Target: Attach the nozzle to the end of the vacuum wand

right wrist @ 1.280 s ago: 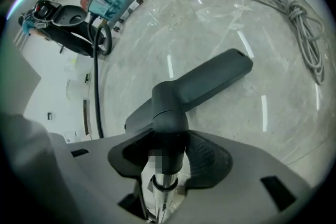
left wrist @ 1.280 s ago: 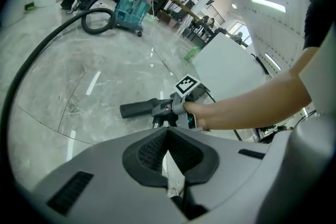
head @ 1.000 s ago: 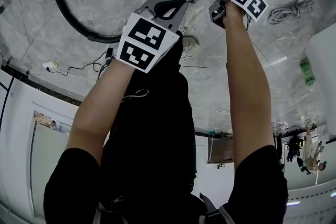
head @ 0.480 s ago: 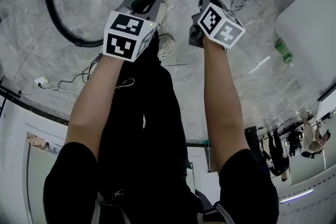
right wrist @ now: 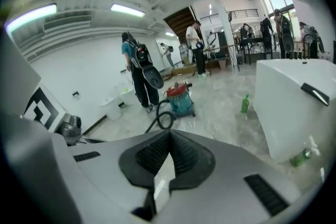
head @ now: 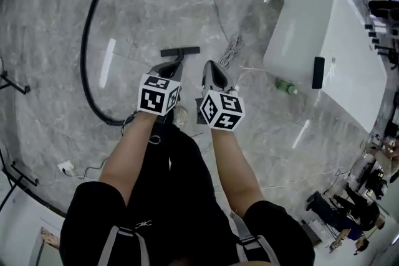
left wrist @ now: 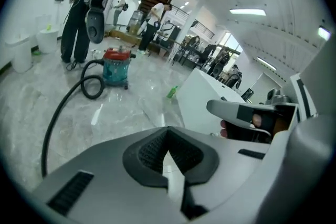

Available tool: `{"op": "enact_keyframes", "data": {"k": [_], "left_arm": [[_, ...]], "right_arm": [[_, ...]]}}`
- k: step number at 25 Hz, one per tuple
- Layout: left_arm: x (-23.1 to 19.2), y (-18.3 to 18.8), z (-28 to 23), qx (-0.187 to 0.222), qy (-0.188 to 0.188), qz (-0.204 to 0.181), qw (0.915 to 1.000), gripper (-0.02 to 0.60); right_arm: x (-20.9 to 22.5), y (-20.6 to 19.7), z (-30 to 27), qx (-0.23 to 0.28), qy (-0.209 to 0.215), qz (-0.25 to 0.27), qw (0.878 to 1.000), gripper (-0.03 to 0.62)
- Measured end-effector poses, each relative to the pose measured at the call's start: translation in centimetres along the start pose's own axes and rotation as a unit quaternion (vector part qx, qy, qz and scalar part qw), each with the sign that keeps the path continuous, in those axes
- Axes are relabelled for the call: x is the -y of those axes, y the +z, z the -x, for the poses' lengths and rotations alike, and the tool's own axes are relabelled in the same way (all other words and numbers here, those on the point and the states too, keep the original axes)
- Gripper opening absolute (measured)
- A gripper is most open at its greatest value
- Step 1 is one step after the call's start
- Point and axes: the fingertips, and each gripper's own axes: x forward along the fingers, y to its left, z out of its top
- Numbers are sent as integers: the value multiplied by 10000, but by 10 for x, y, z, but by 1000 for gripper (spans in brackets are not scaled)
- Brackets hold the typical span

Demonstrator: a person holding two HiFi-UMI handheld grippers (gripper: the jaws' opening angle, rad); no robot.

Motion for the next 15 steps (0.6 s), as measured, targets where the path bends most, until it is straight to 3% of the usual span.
{"op": "enact_keyframes", "data": {"k": [7,12,15], "left_arm": [[137,122,140,628,4,-760,9951,9],[214,192,217,1546,-142,-1179,9808,9],[243,218,248,1742,-341,-1339,9750,9]], "right_arm": [[-29,176,176,1498,-16,-111,9886,15],[-25,242,257,1934,-236,-496,9796,15],[-33,271,290,2146,-251,-395,9756,14]]}}
